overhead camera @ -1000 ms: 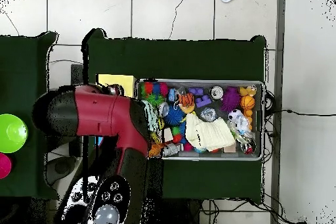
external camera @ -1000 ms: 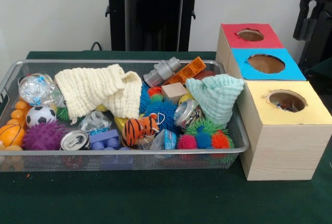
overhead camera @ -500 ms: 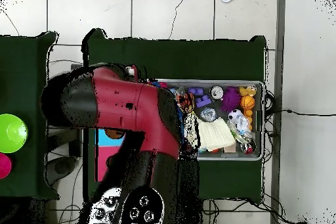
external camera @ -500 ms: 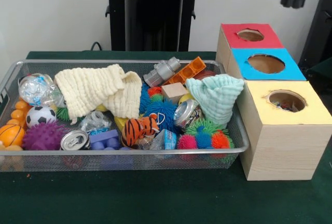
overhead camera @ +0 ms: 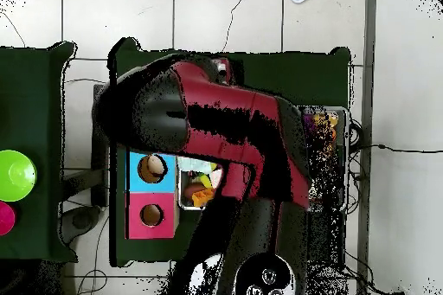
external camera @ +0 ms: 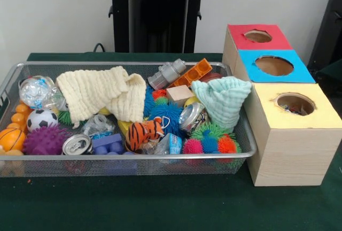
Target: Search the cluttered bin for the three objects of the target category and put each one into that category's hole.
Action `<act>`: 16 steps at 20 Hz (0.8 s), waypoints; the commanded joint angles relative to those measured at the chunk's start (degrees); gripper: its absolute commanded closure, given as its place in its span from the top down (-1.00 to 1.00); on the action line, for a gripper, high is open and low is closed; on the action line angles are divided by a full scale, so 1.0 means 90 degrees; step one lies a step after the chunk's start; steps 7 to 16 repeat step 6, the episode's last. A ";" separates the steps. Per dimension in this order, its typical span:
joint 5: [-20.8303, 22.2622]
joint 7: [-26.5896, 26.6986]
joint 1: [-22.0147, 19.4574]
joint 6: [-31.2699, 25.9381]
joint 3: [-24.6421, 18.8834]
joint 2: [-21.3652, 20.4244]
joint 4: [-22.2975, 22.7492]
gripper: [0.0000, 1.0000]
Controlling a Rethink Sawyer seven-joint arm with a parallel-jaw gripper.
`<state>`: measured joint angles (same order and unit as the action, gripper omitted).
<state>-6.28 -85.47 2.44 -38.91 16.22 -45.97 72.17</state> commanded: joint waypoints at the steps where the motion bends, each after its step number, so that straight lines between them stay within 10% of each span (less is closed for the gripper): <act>1: 0.0707 0.1483 -0.0545 0.0036 -0.1299 -0.0069 0.0196 -1.00; 16: 0.0875 0.1238 -0.0788 0.0101 -0.1600 -0.0213 0.0344 -1.00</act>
